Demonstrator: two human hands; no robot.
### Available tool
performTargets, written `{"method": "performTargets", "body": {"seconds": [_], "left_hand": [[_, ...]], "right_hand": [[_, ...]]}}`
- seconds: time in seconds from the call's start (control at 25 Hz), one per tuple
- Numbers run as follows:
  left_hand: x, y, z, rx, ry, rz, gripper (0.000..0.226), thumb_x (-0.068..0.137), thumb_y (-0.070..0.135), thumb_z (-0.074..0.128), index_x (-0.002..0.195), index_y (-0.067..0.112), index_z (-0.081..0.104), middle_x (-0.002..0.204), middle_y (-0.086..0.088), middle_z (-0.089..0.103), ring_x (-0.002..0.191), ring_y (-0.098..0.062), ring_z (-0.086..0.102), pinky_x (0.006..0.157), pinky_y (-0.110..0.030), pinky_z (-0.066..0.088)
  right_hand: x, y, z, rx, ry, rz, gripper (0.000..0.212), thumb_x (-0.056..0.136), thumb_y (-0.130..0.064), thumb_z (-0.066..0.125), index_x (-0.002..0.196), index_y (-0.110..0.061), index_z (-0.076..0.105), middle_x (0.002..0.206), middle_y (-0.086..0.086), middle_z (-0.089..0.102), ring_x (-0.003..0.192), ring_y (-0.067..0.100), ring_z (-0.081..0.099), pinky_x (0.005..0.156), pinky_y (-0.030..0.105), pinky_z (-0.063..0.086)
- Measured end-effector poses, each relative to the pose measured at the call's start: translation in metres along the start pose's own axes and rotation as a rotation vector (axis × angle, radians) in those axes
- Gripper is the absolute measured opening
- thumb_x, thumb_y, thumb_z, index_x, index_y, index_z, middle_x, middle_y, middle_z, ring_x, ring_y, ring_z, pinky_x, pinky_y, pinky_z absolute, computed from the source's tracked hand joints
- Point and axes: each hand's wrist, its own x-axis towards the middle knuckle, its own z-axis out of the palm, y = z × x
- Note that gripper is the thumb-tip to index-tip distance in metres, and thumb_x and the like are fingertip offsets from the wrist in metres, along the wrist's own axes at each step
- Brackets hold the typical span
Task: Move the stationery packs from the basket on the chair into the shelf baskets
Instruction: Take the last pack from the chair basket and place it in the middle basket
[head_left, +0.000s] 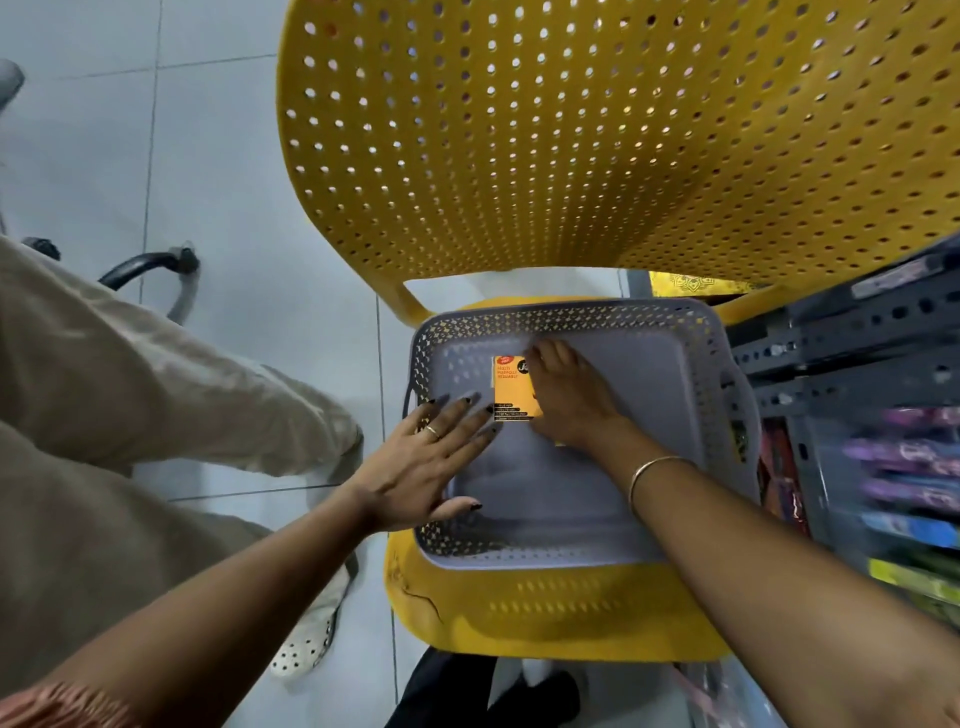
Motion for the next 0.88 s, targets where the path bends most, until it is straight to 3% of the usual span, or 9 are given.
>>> {"method": "performTargets", "body": {"seconds": [0.24,0.44,0.52,0.64,0.76,0.88], "left_hand": [[0.0,0.0,0.003,-0.013,0.018,0.003,0.077,0.09,0.06,0.033,0.149,0.015,0.012,0.155,-0.009,0.01,0.142,-0.026,0.002,0.112,-0.049,0.006],[0.0,0.0,-0.002,-0.01,0.037,0.026,0.076,0.091,0.06,0.032,0.149,0.015,0.012,0.155,-0.009,0.01,0.142,-0.025,0.003,0.113,-0.047,0.004],[0.001,0.008,-0.016,-0.042,0.075,0.013,0.076,0.091,0.062,0.029,0.149,0.017,0.01,0.155,-0.007,0.011,0.141,-0.026,0.007,0.114,-0.043,0.001],[0.012,0.018,-0.055,-0.065,0.136,0.019,0.075,0.091,0.064,0.021,0.148,0.02,0.002,0.15,-0.009,0.023,0.135,-0.026,0.027,0.11,-0.041,0.004],[0.044,0.029,-0.121,-0.022,0.217,0.087,0.075,0.09,0.066,0.019,0.146,0.015,0.022,0.143,-0.014,0.039,0.128,-0.033,0.04,0.106,-0.045,0.014],[0.076,0.046,-0.198,-0.008,0.331,0.17,0.077,0.089,0.068,0.019,0.136,0.011,0.042,0.142,-0.012,0.042,0.13,-0.03,0.038,0.102,-0.045,0.03]], "right_hand": [[-0.017,0.007,-0.005,0.136,0.072,0.122,0.066,0.065,-0.025,0.072,0.119,-0.004,0.042,0.125,0.016,0.047,0.115,0.033,0.042,0.086,0.039,0.041],[-0.061,0.023,-0.027,0.159,0.136,0.239,0.071,0.066,-0.033,0.075,0.121,-0.003,0.043,0.123,0.018,0.048,0.116,0.034,0.042,0.081,0.04,0.044],[-0.086,0.027,-0.052,0.15,0.197,0.257,0.071,0.065,-0.037,0.075,0.119,-0.003,0.045,0.119,0.019,0.05,0.113,0.036,0.045,0.083,0.043,0.044],[-0.126,0.028,-0.1,0.123,0.258,0.308,0.073,0.062,-0.04,0.076,0.118,-0.004,0.045,0.117,0.018,0.05,0.11,0.036,0.045,0.086,0.046,0.046],[-0.173,0.027,-0.168,0.134,0.361,0.34,0.074,0.065,-0.038,0.075,0.122,-0.003,0.044,0.118,0.018,0.048,0.112,0.036,0.043,0.089,0.048,0.045],[-0.232,0.021,-0.243,0.129,0.489,0.385,0.075,0.066,-0.039,0.073,0.125,-0.006,0.041,0.12,0.015,0.047,0.114,0.033,0.041,0.09,0.046,0.045]]}}
